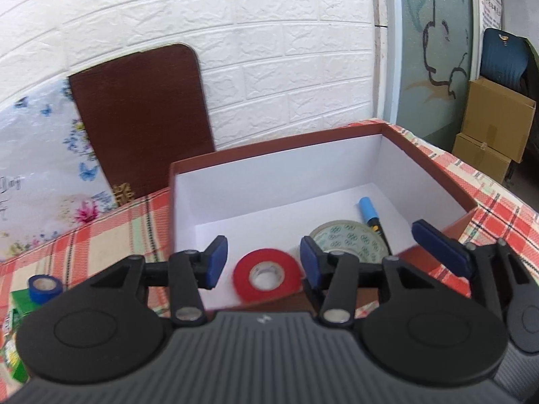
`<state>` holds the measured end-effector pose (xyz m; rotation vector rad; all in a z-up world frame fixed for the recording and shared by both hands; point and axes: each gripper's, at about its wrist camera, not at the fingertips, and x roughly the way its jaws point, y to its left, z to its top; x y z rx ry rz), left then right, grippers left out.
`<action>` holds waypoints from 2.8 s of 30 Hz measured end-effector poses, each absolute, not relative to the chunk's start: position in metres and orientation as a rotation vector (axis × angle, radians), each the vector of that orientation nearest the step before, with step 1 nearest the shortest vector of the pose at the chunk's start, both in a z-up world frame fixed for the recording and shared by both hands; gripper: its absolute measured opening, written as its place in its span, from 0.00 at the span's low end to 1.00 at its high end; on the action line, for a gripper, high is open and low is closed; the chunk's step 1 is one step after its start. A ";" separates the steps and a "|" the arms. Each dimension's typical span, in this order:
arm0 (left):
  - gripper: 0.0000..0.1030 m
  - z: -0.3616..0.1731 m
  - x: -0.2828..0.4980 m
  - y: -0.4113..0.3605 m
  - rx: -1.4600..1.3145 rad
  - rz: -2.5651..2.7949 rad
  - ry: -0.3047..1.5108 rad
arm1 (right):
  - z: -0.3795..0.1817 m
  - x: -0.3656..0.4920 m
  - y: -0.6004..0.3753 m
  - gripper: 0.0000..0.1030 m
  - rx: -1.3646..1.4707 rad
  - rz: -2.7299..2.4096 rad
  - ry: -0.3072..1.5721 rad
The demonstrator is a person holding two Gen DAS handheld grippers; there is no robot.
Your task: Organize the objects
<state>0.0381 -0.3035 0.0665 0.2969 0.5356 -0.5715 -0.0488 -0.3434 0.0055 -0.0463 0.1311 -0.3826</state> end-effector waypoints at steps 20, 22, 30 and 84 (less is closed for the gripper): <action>0.51 0.074 -0.009 -0.216 0.226 -0.517 0.517 | 0.011 -0.111 -0.286 0.78 0.024 -0.335 0.237; 0.52 0.071 -0.009 -0.206 0.223 -0.494 0.513 | 0.008 -0.111 -0.281 0.78 0.038 -0.318 0.262; 0.54 0.050 0.004 -0.158 0.211 -0.382 0.550 | -0.005 -0.107 -0.240 0.78 0.043 -0.242 0.341; 0.97 -0.042 0.081 0.136 -0.070 0.069 0.607 | -0.038 -0.078 -0.064 0.79 -0.421 0.273 0.419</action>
